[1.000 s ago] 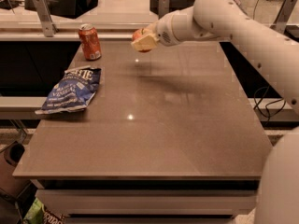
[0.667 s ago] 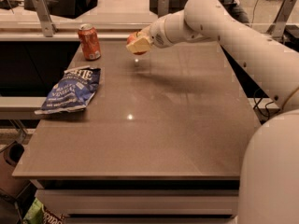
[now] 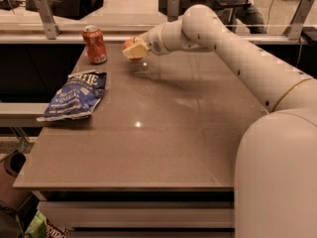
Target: Move apple near coke can
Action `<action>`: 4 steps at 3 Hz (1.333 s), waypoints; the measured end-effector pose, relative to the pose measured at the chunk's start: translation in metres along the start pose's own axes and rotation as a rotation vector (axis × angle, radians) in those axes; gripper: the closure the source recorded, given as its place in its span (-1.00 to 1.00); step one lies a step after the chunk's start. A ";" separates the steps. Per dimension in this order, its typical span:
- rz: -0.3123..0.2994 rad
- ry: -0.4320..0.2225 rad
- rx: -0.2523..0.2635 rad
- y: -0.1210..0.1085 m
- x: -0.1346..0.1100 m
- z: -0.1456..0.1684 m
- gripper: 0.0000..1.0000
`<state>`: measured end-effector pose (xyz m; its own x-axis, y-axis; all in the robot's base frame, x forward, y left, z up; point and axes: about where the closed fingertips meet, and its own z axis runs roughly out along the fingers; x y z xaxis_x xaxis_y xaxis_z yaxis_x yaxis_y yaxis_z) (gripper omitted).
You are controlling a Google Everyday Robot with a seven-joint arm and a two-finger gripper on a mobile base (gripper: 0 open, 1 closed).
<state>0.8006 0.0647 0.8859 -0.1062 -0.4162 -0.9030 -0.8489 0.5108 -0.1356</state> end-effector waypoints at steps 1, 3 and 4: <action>0.015 -0.033 -0.025 0.006 -0.001 0.017 1.00; 0.027 -0.047 -0.043 0.013 0.000 0.030 1.00; 0.020 -0.041 -0.061 0.021 -0.001 0.040 1.00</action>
Offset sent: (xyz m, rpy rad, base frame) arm 0.0061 0.0371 -0.0178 0.0813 0.0197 0.0390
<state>0.8036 0.1067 0.8677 -0.1027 -0.3744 -0.9215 -0.8770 0.4713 -0.0938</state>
